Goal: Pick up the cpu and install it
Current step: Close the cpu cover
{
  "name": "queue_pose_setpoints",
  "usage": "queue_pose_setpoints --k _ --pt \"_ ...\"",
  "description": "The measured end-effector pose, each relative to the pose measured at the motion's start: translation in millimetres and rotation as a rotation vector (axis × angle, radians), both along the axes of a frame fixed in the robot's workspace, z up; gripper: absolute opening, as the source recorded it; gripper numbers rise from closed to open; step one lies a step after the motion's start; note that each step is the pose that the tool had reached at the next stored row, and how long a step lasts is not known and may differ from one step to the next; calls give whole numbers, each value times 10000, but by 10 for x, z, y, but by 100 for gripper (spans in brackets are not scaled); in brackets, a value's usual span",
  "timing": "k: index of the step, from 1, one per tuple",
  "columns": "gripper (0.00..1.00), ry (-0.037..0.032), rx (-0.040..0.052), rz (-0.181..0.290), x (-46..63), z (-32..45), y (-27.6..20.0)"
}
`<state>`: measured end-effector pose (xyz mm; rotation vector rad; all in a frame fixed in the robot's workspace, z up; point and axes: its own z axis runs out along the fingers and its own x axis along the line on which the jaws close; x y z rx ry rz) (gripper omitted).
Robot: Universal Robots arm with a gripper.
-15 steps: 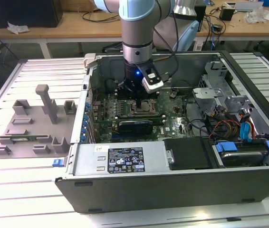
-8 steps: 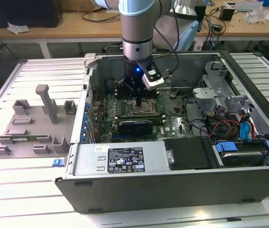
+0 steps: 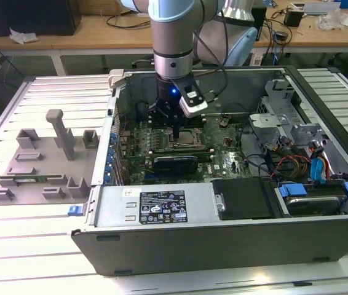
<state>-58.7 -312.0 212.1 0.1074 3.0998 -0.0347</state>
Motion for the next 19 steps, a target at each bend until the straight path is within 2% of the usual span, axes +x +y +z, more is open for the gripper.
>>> queue_pose_setpoints --k 4,11,15,17,19 --pt "11 -1 2 37 -41 -45 1" --pt "11 4 -6 98 -52 -94 3" --pt "11 6 6 104 5 -98 5" --pt "11 41 25 105 25 -97 6" --pt "11 47 29 103 35 -96 5"
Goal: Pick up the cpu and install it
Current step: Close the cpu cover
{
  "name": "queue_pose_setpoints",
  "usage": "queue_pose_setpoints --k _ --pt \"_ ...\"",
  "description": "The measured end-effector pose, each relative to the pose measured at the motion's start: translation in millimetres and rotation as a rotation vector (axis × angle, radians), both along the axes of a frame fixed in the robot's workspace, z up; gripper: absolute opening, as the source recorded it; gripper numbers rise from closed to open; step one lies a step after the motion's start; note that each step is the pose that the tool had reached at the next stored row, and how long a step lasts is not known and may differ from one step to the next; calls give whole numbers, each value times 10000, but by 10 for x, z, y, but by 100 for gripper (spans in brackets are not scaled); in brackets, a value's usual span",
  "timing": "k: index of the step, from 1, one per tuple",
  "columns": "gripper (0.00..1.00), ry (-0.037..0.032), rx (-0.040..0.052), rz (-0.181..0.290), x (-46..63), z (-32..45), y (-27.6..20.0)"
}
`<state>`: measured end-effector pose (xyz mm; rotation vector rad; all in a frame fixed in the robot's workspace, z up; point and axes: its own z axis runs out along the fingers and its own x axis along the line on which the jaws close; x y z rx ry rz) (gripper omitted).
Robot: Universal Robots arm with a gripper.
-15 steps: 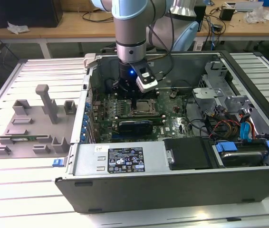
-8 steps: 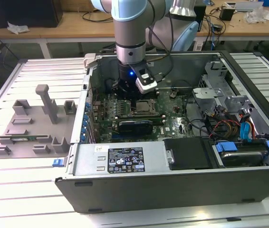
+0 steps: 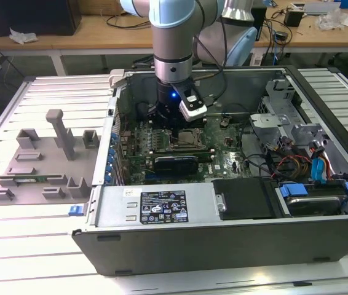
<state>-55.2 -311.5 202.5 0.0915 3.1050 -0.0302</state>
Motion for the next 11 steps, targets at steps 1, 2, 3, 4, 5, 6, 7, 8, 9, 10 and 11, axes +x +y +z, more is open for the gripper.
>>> queue_pose_setpoints --k 1,2,3,4,5,6,7,8,9,10,11 --pt "11 1 -1 3 2 0 0" --pt "11 1 -1 3 2 0 0" --pt "11 1 -2 3 2 2 0" --pt "11 -9 9 3 5 13 3" --pt "11 -67 11 12 15 25 5" --pt "11 -57 -10 12 14 44 3" --pt "11 -49 -22 9 11 67 0" --pt "11 -49 -24 5 9 86 0" --pt "11 -49 -24 3 9 119 0" --pt "11 -48 -26 3 9 155 0" --pt "11 -49 -26 2 8 238 0"
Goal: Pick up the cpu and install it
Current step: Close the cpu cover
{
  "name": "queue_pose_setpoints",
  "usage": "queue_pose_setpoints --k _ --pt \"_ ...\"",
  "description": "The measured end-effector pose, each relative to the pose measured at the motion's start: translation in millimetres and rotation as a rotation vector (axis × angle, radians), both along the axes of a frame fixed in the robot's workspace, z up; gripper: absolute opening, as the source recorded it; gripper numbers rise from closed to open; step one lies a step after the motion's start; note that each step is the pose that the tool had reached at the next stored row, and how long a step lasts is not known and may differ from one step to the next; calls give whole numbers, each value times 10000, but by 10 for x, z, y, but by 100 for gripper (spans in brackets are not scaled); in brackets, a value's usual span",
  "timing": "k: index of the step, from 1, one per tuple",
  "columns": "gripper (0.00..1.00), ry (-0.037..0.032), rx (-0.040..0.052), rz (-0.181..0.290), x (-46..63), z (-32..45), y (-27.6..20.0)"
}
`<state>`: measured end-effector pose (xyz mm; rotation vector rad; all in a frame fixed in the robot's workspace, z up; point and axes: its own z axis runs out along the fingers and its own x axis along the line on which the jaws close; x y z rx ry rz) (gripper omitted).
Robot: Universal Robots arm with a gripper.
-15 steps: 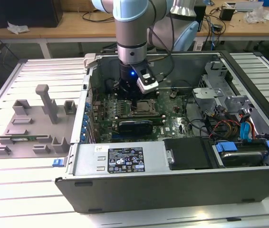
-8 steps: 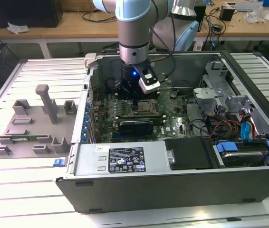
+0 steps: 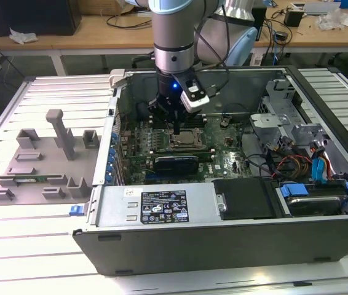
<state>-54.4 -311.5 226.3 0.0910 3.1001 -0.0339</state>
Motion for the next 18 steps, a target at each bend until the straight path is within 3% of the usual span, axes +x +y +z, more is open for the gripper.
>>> queue_pose_setpoints --k 5,10,13,18 --pt "11 2 -2 2 9 20 -1" --pt "11 3 0 1 221 20 -22" --pt "11 6 -2 1 264 27 -26" --pt "11 5 0 1 265 151 -26"
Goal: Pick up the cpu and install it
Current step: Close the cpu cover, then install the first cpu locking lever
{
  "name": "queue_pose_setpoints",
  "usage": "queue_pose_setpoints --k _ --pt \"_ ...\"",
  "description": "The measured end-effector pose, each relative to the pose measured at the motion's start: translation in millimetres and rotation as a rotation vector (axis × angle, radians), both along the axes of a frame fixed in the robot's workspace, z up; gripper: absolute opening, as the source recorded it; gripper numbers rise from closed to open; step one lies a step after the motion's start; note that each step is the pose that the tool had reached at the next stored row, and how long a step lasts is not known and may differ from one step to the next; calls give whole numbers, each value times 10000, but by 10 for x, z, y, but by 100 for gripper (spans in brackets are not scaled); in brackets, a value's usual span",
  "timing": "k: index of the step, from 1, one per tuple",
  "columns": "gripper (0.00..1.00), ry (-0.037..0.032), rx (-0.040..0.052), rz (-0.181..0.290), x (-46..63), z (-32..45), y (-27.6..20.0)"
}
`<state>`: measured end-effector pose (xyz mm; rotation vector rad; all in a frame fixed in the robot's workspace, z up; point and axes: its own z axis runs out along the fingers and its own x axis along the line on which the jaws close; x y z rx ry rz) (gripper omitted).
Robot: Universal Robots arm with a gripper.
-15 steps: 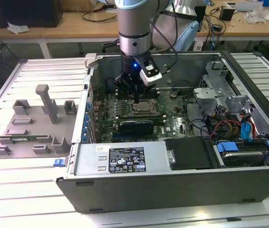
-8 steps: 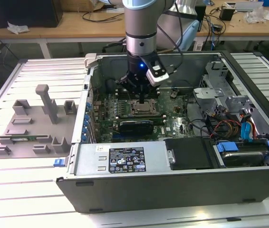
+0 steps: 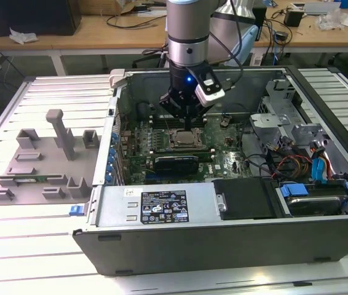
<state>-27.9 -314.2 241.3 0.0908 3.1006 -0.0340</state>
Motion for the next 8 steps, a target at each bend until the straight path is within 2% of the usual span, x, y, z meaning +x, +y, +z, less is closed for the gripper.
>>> queue_pose_setpoints --k 8 --pt "11 0 1 0 0 23 0"
